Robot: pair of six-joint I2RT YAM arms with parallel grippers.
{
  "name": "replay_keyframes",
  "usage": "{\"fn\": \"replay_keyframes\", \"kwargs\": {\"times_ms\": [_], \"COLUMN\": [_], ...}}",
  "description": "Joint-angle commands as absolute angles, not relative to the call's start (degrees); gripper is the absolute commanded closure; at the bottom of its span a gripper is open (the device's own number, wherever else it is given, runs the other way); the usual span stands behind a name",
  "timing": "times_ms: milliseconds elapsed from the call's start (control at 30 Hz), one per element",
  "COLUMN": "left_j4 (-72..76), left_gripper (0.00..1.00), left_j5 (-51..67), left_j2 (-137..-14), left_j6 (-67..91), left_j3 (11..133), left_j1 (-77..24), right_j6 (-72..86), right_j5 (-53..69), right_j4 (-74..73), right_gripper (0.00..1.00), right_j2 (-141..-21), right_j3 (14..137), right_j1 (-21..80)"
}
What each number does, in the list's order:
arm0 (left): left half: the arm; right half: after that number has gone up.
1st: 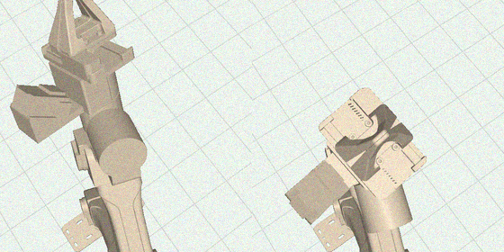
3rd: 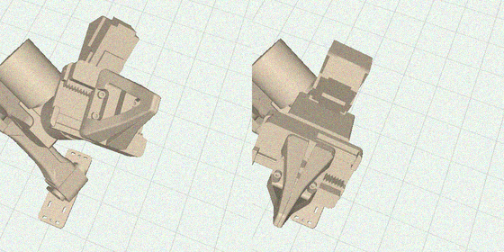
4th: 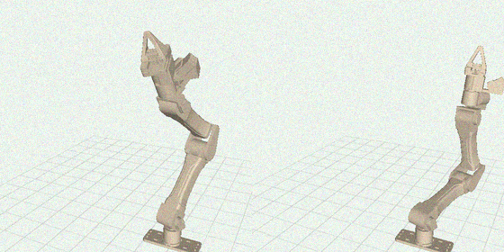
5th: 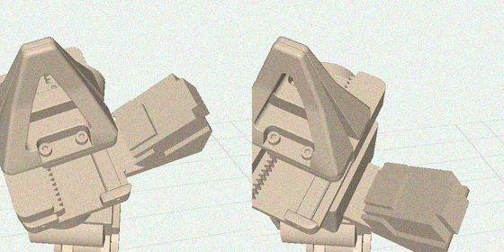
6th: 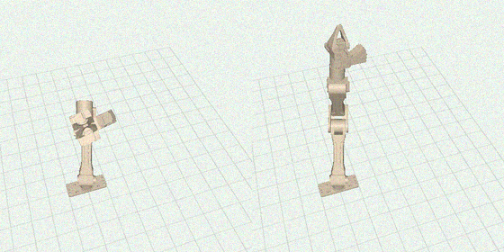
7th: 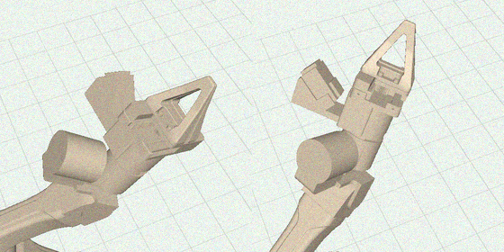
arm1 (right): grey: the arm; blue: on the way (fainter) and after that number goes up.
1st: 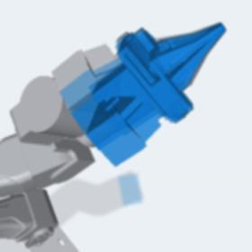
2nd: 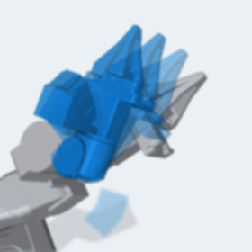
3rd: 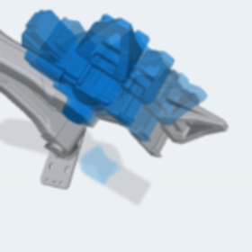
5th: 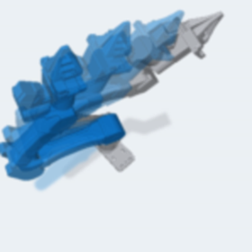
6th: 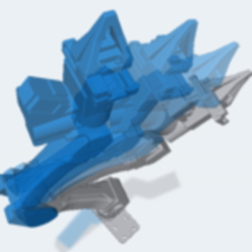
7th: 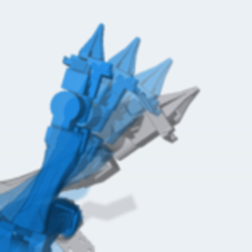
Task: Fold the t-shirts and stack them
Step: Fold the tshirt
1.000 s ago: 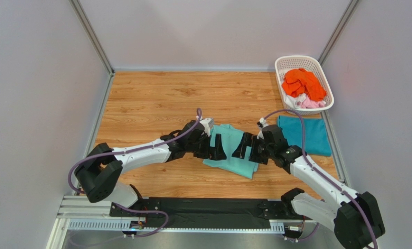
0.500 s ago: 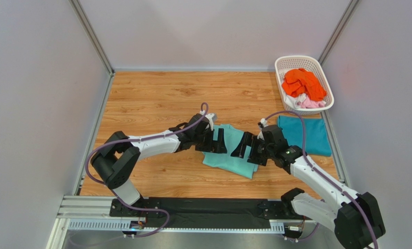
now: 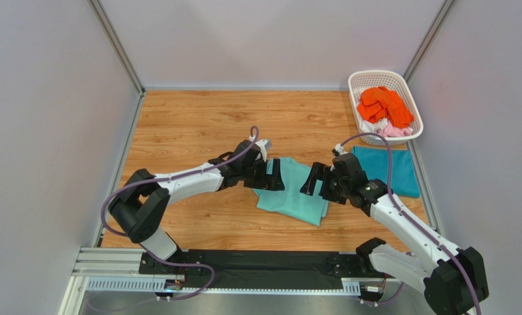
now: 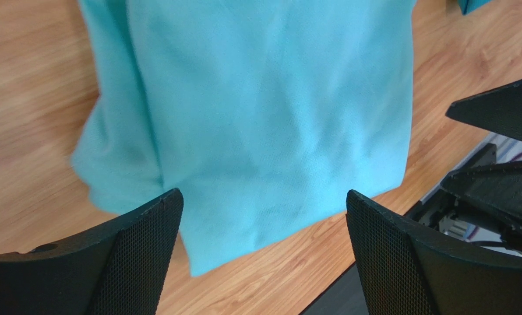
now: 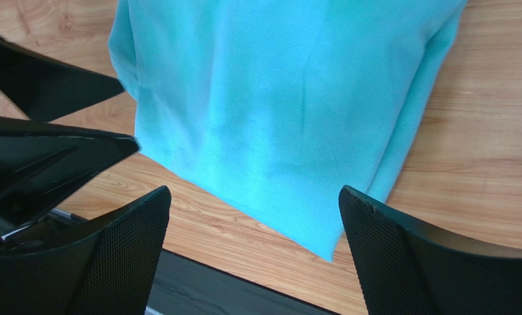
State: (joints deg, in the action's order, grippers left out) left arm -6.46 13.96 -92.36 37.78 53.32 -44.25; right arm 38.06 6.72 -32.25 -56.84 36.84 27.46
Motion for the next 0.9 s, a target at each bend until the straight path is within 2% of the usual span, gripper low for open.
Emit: {"fn": "replay_keyframes", "kwargs": {"times_ms": [0, 67, 267, 533, 633, 733, 767, 833, 867], "left_j4": [-14.13, -20.37, -23.20, -23.12, -22.59, -21.54, -21.27, -20.83, -20.74], "left_gripper": [0.00, 0.00, 0.01, 0.16, 0.25, 0.43, 0.56, 0.67, 0.80], "left_j5": [4.68, 0.11, 3.16, 7.90, 8.61, 9.58, 10.10, 11.42, 11.60], "left_j2": [-87.19, -88.76, -95.25, -104.49, -105.20, -105.03, -105.03, -105.03, -105.03], "left_j6": [34.28, 33.14, 32.34, 34.19, 34.54, 34.98, 35.15, 35.33, 35.42], "left_j3": [56.50, 58.79, 63.54, 67.94, 68.20, 68.12, 68.03, 68.20, 68.20], "left_j1": [-44.30, -44.30, -44.30, -44.30, -44.30, -44.30, -44.30, -44.30, -44.30], "right_j6": [36.12, 36.04, 35.68, 34.54, 34.28, 34.10, 34.19, 34.01, 34.01], "right_j5": [0.18, -2.28, -4.39, -3.78, -3.08, -2.73, -2.64, -2.29, -2.20], "right_j4": [-36.12, -36.74, -36.65, -34.46, -33.58, -32.70, -32.17, -31.82, -31.73], "right_gripper": [0.00, 0.00, 0.00, 0.00, 0.00, 0.00, 0.00, 0.00, 0.00], "right_j2": [-54.76, -54.84, -57.74, -64.85, -65.91, -66.44, -67.05, -67.76, -68.55], "right_j3": [38.50, 38.41, 39.28, 39.46, 39.11, 38.41, 38.32, 38.06, 37.88], "right_j1": [27.42, 26.72, 24.00, 21.80, 21.62, 21.36, 20.92, 20.75, 20.57]}}
